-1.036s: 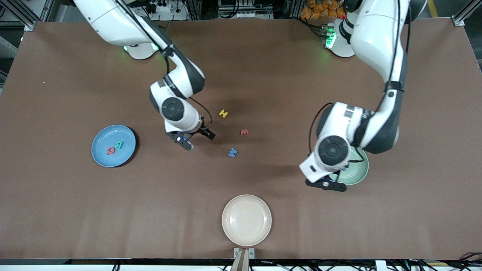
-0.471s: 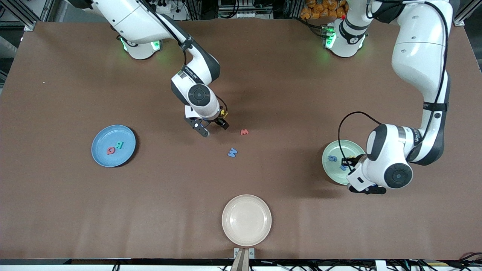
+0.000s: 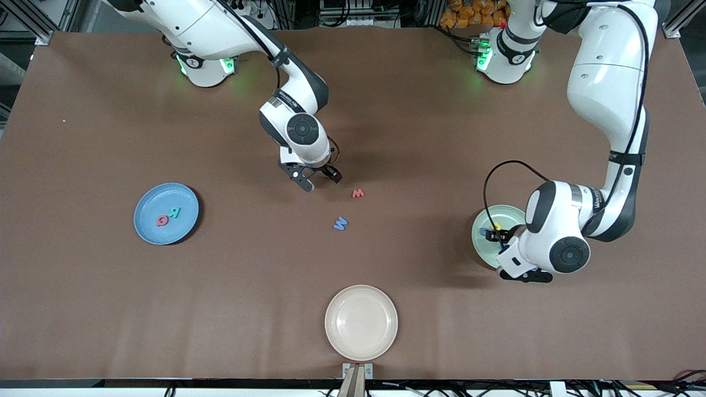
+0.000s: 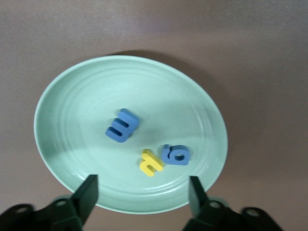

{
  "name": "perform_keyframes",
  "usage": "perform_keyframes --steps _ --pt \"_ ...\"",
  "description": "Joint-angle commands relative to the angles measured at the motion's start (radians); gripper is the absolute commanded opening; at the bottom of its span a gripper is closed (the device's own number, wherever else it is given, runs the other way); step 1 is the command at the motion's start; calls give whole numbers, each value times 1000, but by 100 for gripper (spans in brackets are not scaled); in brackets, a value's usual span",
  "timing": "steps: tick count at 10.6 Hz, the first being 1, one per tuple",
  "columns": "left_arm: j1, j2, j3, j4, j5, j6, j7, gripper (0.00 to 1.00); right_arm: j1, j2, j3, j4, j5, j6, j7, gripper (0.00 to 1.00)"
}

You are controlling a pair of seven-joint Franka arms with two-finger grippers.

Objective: Sort uppercase to blue plate, lowercase to green plate
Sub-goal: 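Release the yellow d while the right gripper grasps the yellow H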

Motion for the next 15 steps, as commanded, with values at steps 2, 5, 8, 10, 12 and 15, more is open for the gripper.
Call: perform_keyframes --steps 2,5,8,10,12,15 --pt "-82 -61 -9 -9 -10 -8 -111 100 3 7 4 -30 -29 50 31 100" --pt "-157 -110 -35 -17 -13 -7 -224 100 11 21 4 -39 -38 58 32 90" --pt "-186 -146 -133 -87 -10 56 -426 100 19 24 5 -87 -42 145 34 89" --pt "-203 -175 -192 -216 0 254 -584 100 19 25 7 -87 -42 147 43 87" --pt "-275 -164 -190 -239 5 320 -681 100 17 24 18 -90 -42 141 43 83" --pt "-326 -126 -193 -242 108 370 -801 100 9 19 18 -92 -42 129 27 79"
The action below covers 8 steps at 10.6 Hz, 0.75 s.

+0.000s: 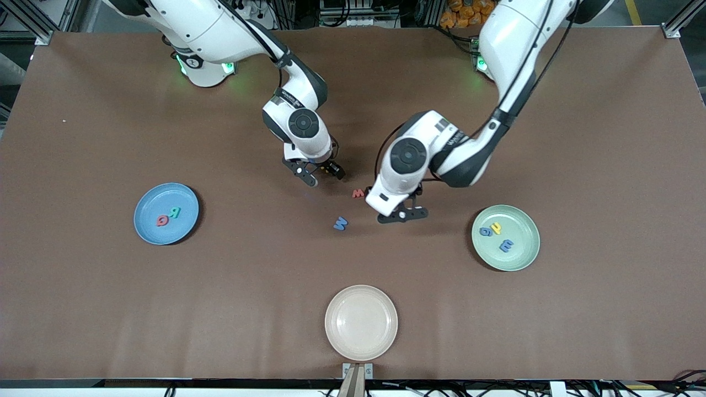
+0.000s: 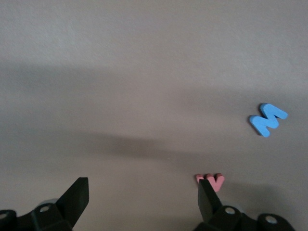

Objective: Sort uppercase to blue plate, lowercase to green plate
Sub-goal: 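Release the yellow d while the right gripper grasps the yellow H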

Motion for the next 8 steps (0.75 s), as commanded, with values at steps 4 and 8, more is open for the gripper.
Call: perform_keyframes --steps 4,8 --pt "-24 -1 4 -76 40 130 -68 100 -14 -20 11 -18 -22 -43 -27 79" --pt "-55 8 6 -133 48 231 -110 100 -15 -23 11 -20 -22 -41 -40 67"
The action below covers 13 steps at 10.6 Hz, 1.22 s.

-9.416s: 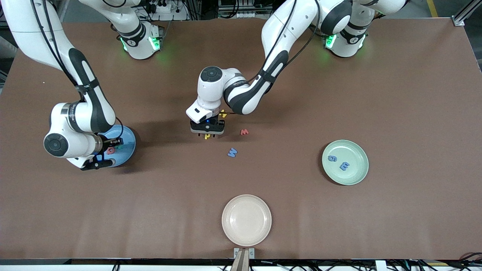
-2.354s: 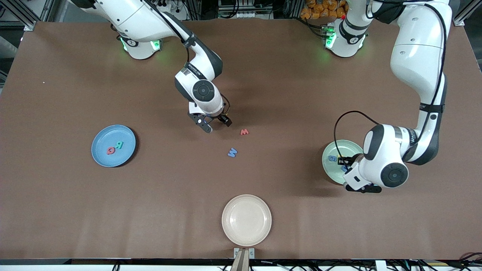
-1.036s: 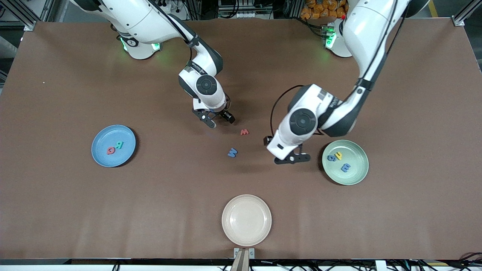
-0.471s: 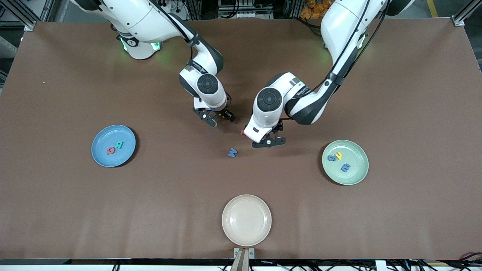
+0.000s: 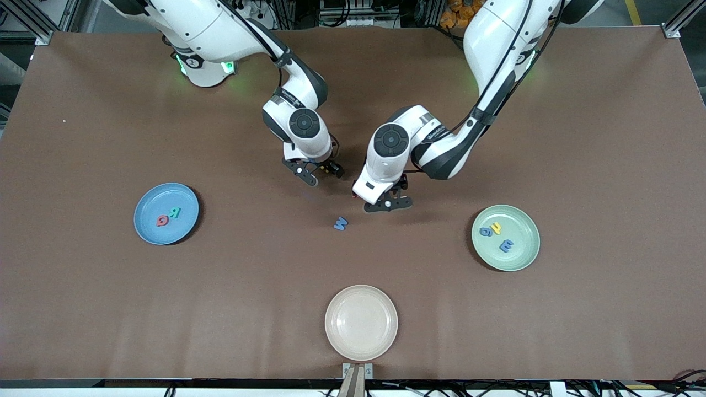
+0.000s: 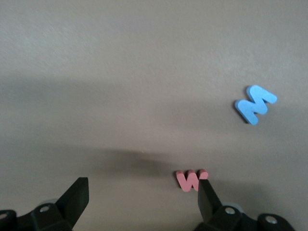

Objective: Sort uppercase to blue plate, lowercase to green plate
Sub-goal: 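Release the yellow d while the right gripper grasps the yellow H, then lift the yellow H with the right gripper while the left gripper reaches pink w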

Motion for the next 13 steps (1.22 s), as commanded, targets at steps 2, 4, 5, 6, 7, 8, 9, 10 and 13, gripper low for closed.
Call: perform_keyframes --steps 2,4,5,6,7,8,9,10,13 --pt "-15 -3 4 -33 35 58 -52 100 -14 -17 9 -23 -19 -18 -25 57" --pt "-21 5 5 -31 34 81 -55 100 -14 -17 9 -23 -19 -17 -25 48" --pt "-32 11 7 -31 35 95 -66 100 -12 -17 9 -23 -19 -18 -27 47" --pt "-37 18 7 -33 35 107 -86 100 -12 -17 9 -23 -19 -17 -25 46" --pt "-40 23 8 -31 35 118 -96 100 -12 -17 9 -23 -19 -17 -27 43" --pt "-46 29 8 -30 37 119 -103 100 -12 -17 9 -23 -19 -17 -27 40" --pt "-52 31 10 -30 41 128 -107 100 -12 -17 9 -23 -19 -17 -27 39" --pt "-52 32 11 -30 44 136 -123 100 -12 -17 9 -21 -19 -18 -27 39" --pt "-53 38 11 -28 60 141 -126 100 -12 -19 9 -21 -19 -18 -35 31"
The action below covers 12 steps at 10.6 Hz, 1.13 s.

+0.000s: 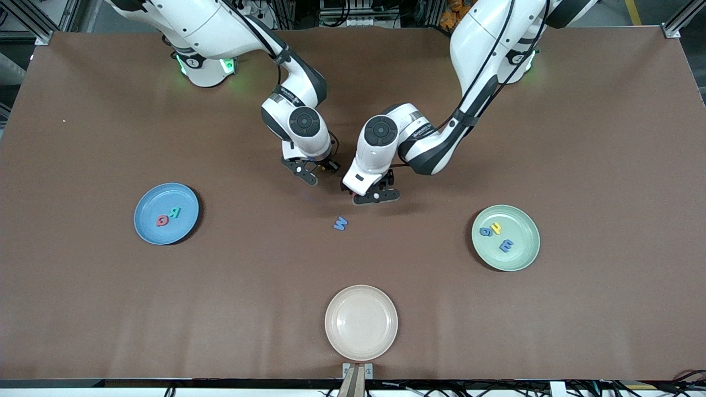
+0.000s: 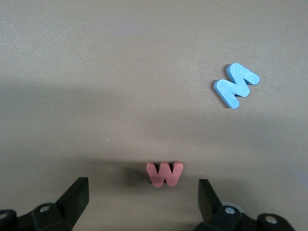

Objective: Sort uppercase to blue plate, lowercase to green plate
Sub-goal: 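Lift the yellow H with the right gripper while the left gripper reaches pink w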

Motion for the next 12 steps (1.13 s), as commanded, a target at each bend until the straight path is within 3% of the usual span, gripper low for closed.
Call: perform_keyframes --steps 1,5,12 --pt "-10 3 9 -4 30 30 -45 100 -13 1 9 -18 -19 16 -16 31" --pt "-24 25 12 -3 42 65 -57 100 -18 -6 9 -18 -19 -2 -48 28" --pt "-30 45 12 2 78 77 -77 100 -127 -42 9 -18 -17 -77 -256 28"
